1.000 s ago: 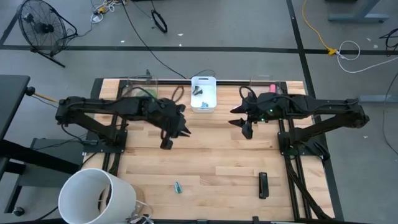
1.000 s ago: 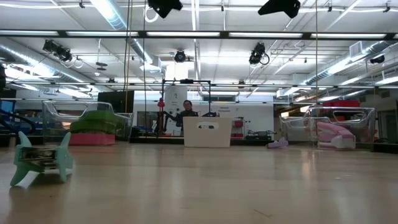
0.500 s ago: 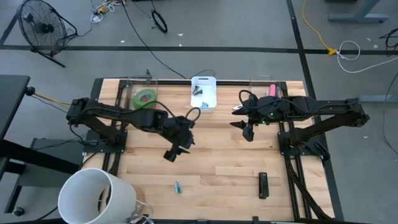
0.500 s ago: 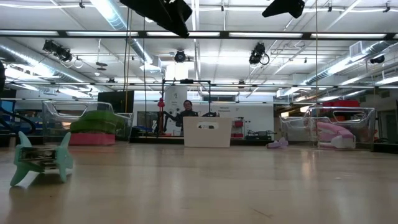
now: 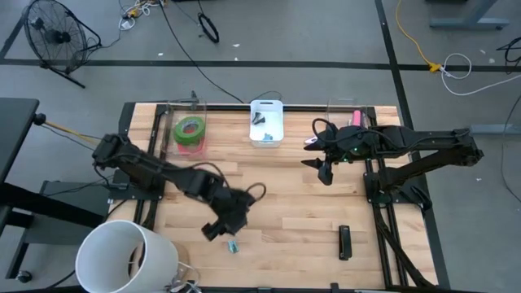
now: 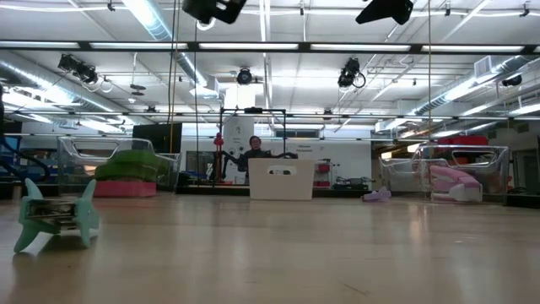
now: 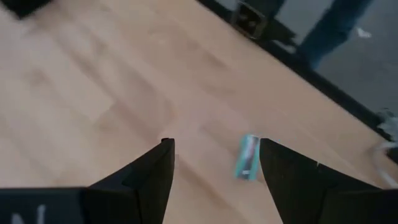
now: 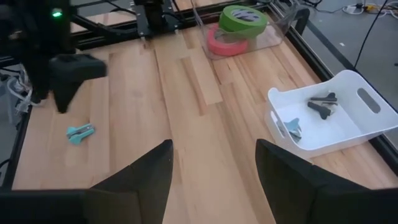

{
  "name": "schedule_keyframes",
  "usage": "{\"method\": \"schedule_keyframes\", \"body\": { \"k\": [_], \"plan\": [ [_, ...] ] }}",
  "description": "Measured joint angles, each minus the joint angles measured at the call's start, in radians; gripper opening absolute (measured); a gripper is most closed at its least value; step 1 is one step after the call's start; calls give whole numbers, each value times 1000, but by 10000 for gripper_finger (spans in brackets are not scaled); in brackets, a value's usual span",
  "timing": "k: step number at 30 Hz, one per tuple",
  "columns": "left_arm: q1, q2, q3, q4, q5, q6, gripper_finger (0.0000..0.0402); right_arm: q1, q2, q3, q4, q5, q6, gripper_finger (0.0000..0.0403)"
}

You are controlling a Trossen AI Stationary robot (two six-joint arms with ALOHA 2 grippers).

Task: Pick and place Stapler, Stapler remover, tape
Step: Put the light blue staple remover into the white bin

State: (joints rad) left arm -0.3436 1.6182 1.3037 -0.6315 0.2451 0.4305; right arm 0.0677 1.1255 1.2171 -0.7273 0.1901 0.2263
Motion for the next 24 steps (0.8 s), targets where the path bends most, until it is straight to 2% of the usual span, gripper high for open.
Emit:
{"method": "schedule_keyframes", "body": {
  "k": [11, 24],
  "plan": [
    [-133, 89, 0, 21, 0, -27, 236, 0, 0, 0, 1, -30, -16, 226],
    [-155, 204, 0, 43, -19, -25, 236, 0, 0, 0, 1, -50, -15, 226]
  ]
}}
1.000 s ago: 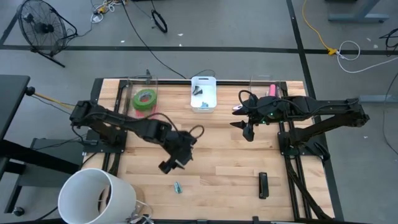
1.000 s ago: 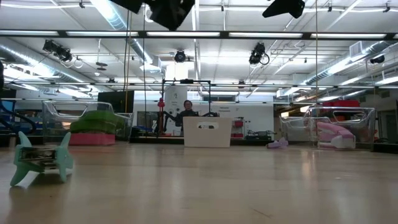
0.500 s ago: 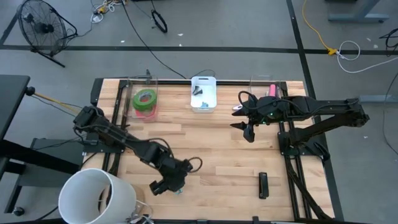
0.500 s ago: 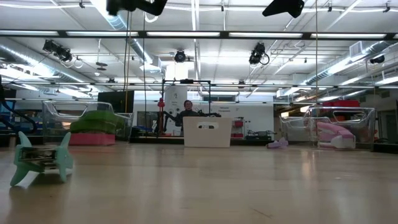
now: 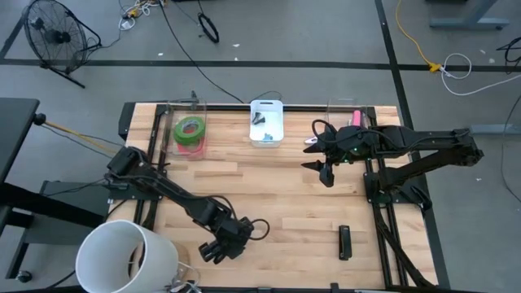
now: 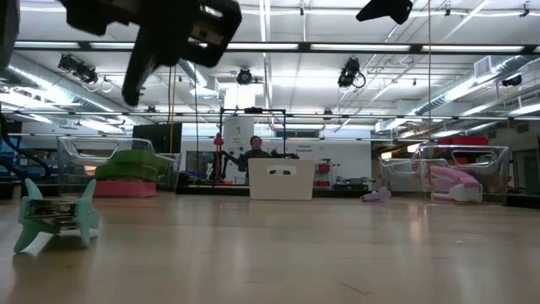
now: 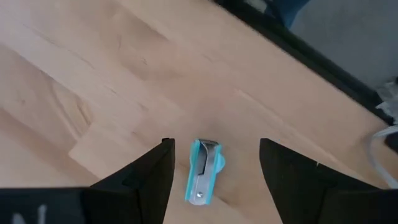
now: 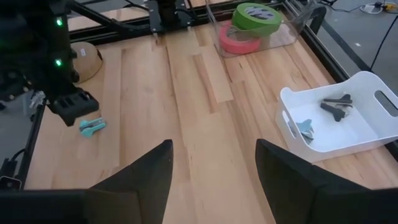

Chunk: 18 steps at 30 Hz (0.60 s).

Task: Pick and place Stapler, Stapler remover, tape
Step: Put the light blue staple remover into the white bin

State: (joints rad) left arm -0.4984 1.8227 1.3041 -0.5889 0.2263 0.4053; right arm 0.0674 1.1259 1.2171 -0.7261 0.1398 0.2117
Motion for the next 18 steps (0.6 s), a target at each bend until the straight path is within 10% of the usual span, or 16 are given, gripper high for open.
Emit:
{"method": "schedule_keyframes", "body": {
  "k": [18],
  "plan": [
    [7, 96, 0, -1, -30, 2, 236, 0, 0, 0, 0, 0, 14, 226]
  ]
}}
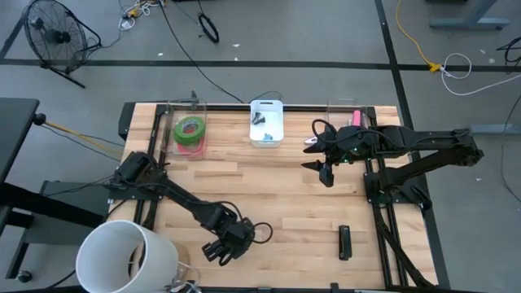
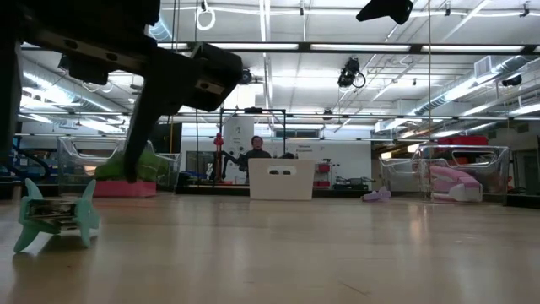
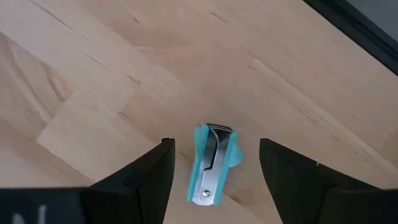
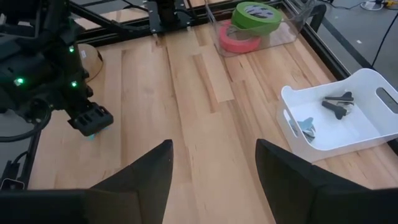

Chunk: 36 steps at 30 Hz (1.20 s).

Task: Pick and place Stapler, Stapler remover, tape
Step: Put the light blue staple remover into the white bin

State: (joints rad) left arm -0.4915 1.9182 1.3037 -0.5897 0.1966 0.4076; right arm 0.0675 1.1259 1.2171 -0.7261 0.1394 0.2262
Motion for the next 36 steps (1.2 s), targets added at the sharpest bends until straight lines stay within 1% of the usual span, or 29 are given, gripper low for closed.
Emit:
{"method": "schedule_keyframes", "body": {
  "k": [11, 16, 20, 24, 30, 32, 36],
  "plan": [
    [1, 0, -61, 59, -1, 24, 236, 0, 0, 0, 0, 0, -2, 226],
    [1, 0, -91, 120, -1, 23, 236, 0, 0, 0, 0, 0, -2, 226],
    [1, 0, -101, 127, -1, 23, 227, 0, 0, 0, 0, 0, -2, 226],
    [1, 0, -101, 131, -1, 24, 190, 0, 0, 0, 0, 0, -2, 226],
    [1, 0, -101, 131, 3, 24, 103, 0, 0, 0, 0, 0, -1, 226],
    [1, -1, -101, 132, 4, 24, 81, 0, 0, 0, 0, 0, 0, 226],
    [1, -1, -101, 131, 4, 24, 77, 0, 0, 0, 0, 0, 1, 226]
  ]
}}
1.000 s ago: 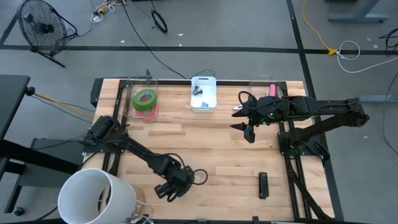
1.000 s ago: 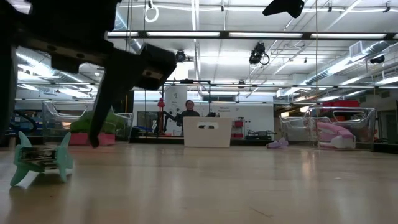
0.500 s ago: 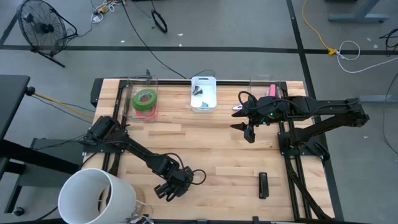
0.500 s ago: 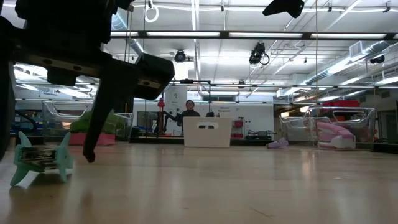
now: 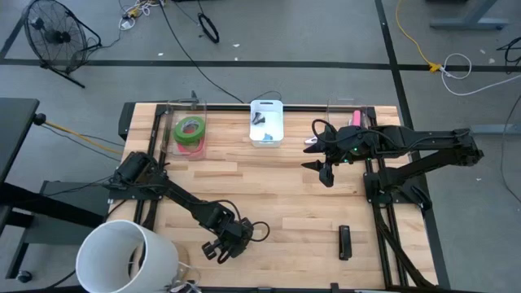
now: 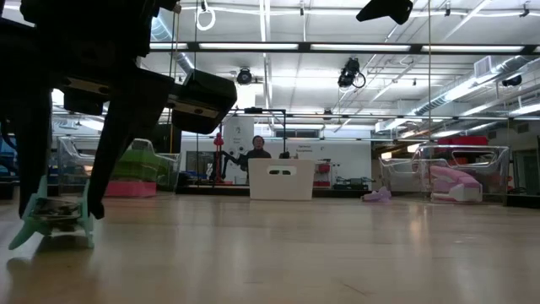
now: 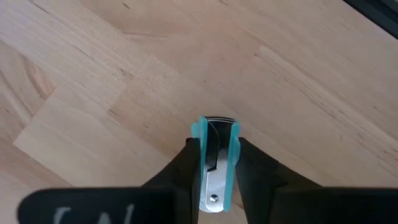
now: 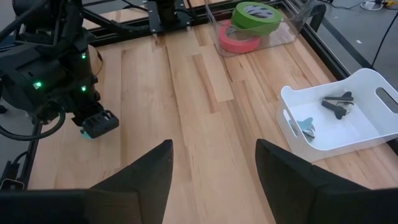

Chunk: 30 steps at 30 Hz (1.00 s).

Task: Pick and place Stapler, Stapler remover, tape
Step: Put the light blue staple remover into the white bin

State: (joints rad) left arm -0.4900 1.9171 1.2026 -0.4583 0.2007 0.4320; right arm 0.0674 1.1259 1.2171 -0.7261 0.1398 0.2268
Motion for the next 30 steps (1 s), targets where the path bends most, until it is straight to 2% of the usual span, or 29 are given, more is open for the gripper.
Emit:
{"method": "schedule_keyframes", "body": {
  "k": [12, 18, 30],
  "plan": [
    [0, 0, 24, -22, 2, 0, 82, 0, 0, 0, 0, 1, 0, 226],
    [10, 0, 122, -109, -46, 2, 96, 0, 0, 0, 0, 1, 0, 226],
    [112, 0, 373, -423, -133, 104, 98, 0, -4, 0, 10, 3, -43, 226]
  ]
}}
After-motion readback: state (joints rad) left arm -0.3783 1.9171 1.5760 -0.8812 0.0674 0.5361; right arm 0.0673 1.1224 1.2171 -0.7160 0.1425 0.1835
